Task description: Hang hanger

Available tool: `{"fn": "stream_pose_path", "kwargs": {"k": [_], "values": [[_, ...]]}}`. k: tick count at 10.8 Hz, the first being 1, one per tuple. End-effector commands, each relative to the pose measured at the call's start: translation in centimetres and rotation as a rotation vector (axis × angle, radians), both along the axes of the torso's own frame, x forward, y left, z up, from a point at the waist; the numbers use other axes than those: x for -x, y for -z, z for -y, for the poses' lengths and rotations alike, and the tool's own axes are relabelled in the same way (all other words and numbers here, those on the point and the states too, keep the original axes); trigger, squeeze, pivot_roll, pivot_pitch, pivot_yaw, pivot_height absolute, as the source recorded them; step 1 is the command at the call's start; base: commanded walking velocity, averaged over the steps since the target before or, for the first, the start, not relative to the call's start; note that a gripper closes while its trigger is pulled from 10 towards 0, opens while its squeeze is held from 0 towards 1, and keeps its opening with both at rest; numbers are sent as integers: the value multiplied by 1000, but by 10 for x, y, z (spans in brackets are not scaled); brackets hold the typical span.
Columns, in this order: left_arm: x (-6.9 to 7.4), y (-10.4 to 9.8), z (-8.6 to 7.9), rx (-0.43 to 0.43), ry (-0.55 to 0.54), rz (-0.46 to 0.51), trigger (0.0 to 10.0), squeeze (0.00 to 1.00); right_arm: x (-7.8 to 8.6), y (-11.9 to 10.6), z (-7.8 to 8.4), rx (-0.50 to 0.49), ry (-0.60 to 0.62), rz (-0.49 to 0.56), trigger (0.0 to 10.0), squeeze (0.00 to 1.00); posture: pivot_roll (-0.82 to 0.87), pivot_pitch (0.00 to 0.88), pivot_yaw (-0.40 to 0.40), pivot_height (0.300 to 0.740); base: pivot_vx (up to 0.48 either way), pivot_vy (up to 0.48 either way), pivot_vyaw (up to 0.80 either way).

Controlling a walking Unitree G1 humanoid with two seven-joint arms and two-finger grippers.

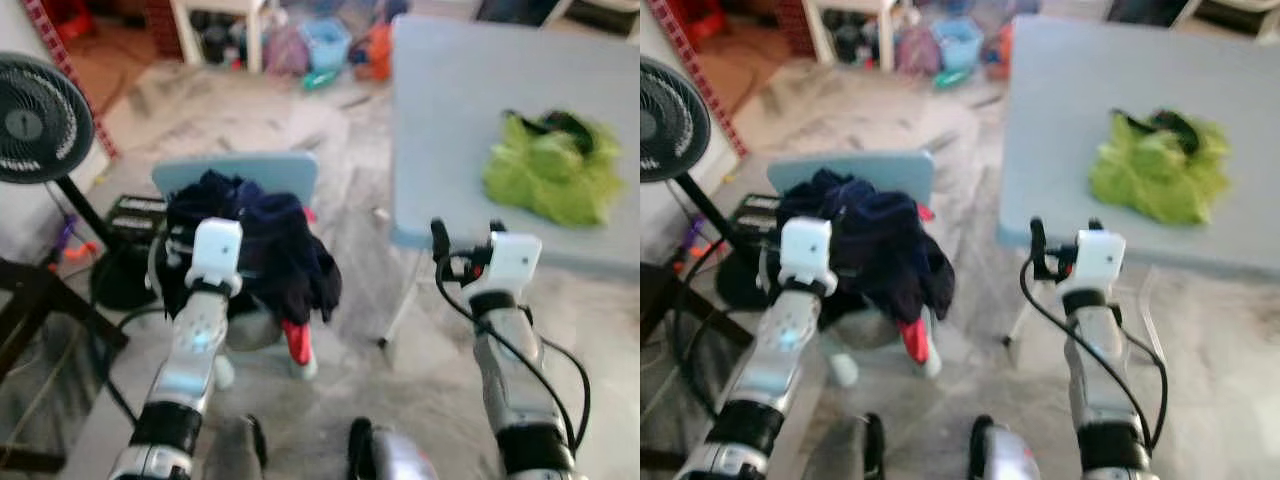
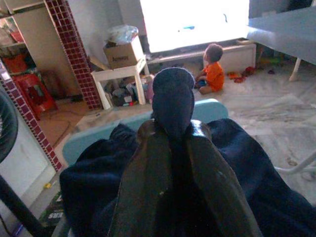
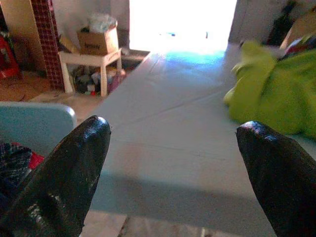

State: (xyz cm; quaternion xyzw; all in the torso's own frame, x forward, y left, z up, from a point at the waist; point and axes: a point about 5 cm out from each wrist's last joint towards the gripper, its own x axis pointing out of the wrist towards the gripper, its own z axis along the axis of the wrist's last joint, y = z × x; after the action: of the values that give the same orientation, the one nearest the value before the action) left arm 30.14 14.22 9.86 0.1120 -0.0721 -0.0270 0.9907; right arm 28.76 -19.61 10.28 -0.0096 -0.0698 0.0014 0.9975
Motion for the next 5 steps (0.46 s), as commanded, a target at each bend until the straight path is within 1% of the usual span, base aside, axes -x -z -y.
{"fn": "stream_pose_path", "kwargs": {"k": [1, 2, 3, 5], "values": [[2, -3, -1, 6, -4, 13, 10000, 0, 0, 0, 2, 10, 0, -8, 10000, 0, -3, 107, -31, 740, -315, 0, 0], [4, -2, -2, 4, -10, 9, 10000, 0, 2, 0, 3, 13, -1, -8, 10000, 0, -5, 118, -34, 740, -311, 0, 0], [5, -1, -4, 20, -21, 3, 10000, 0, 6, 3, 3, 21, -5, -20, 10000, 0, -11, 129, -39, 740, 0, 0, 0], [7, -1, -1, 28, -9, 7, 10000, 0, 11, 6, 4, 23, -10, -38, 10000, 0, -14, 139, -53, 740, 0, 0, 0]]}}
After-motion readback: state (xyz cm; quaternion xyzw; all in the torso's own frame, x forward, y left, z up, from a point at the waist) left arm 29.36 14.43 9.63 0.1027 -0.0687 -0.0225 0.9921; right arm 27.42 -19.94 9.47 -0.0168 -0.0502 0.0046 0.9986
